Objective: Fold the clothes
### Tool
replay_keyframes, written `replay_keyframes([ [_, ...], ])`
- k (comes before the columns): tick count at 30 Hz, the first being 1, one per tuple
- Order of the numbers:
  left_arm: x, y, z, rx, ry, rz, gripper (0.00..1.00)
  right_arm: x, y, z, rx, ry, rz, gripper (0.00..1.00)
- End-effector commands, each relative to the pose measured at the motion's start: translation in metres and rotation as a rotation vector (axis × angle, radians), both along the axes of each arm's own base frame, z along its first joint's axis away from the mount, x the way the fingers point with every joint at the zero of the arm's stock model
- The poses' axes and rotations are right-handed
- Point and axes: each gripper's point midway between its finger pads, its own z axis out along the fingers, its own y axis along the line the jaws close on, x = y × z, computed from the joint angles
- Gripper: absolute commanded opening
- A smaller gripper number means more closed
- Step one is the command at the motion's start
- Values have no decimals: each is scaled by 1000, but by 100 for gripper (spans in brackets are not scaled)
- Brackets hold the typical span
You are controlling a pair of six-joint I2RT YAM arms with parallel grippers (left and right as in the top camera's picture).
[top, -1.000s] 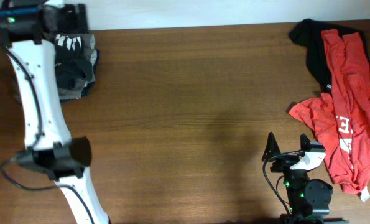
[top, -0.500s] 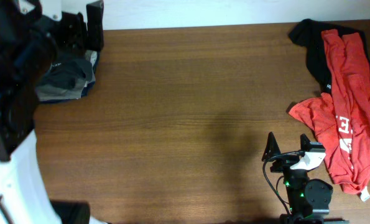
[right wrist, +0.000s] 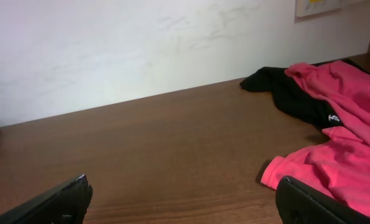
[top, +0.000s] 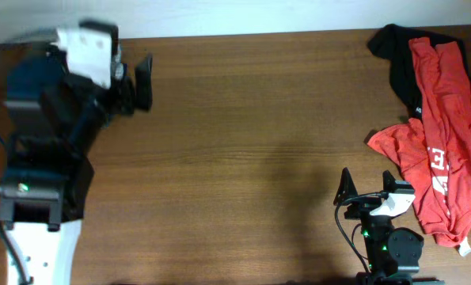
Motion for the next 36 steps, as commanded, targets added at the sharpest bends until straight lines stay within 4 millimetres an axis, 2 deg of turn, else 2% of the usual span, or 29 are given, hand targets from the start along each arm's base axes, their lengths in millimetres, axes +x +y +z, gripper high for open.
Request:
replay_keyframes([
  [1,-16,11,-32,-5,28,20,99,0,-3,-2,0,1,-14,99],
  [7,-34,24,-97,-6,23,56,99,0,-3,-2,0,1,-14,98],
  [13,-58,25,-149,-9,-69,57,99,0,-3,-2,0,1,-14,99],
  [18,-80,25,-183,-12,-134,55,99,0,-3,-2,0,1,-14,99],
  [25,-103,27,-209,-22,-236,39,99,0,-3,-2,0,1,-14,99],
  [36,-115,26,-228,-24,-295,25,99,0,-3,-2,0,1,-14,99],
])
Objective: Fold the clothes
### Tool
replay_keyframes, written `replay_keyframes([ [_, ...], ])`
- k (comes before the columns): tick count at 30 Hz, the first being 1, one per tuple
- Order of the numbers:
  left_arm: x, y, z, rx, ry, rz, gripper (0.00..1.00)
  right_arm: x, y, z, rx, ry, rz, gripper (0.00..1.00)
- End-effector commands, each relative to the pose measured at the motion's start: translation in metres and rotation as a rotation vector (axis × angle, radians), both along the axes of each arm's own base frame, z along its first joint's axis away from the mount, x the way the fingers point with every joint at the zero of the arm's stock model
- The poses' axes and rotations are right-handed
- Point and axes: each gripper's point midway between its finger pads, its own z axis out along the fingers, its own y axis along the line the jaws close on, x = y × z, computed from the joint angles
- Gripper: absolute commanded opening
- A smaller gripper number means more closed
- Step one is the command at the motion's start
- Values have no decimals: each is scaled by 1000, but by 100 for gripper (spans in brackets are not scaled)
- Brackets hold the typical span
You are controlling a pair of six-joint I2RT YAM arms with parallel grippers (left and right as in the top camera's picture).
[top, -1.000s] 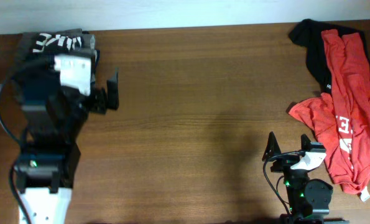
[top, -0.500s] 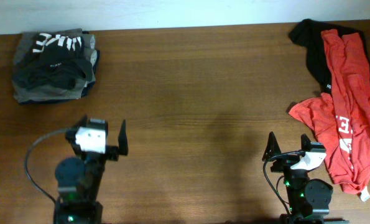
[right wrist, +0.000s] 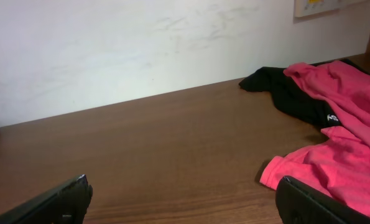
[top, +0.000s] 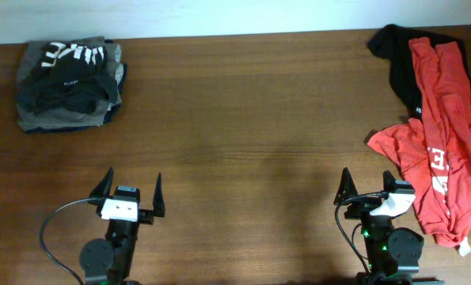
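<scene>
A folded pile of dark and grey clothes [top: 67, 83] lies at the table's far left corner. On the right side a crumpled red T-shirt [top: 443, 131] [right wrist: 340, 124] lies partly over a black garment [top: 396, 59] [right wrist: 284, 87]. My left gripper [top: 130, 188] rests open near the front edge at the left, nothing between its fingers. My right gripper [top: 367, 184] [right wrist: 185, 193] stands open near the front edge at the right, its right finger close to the red shirt's hem, holding nothing.
The brown wooden table [top: 243, 119] stretches between the pile and the loose clothes. A white wall [right wrist: 141, 43] runs along the far edge.
My left arm was stretched out over the far left corner, covering it. Now it is back near the front edge, open, and the folded pile shows in that corner. The right arm has not moved.
</scene>
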Motion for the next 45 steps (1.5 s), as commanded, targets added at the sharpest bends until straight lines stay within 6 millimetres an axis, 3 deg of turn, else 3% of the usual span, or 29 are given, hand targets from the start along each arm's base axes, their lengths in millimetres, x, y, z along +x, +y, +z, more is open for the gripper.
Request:
replay_keyframes([
  [1,-3,-3,-2,-3,-4,-20,99,0,-3,-2,0,0,-13,99],
  [9,-9,-4,-12,-5,33,-21,99,0,-3,-2,0,0,-13,99],
  [13,-14,-4,-27,-9,88,-19,99,0,-3,-2,0,0,-13,99],
  [16,-16,-4,-16,-5,42,-19,99,0,-3,-2,0,0,-13,99],
  [45,-16,-4,-17,-5,45,-19,99,0,-3,-2,0,0,-13,99],
])
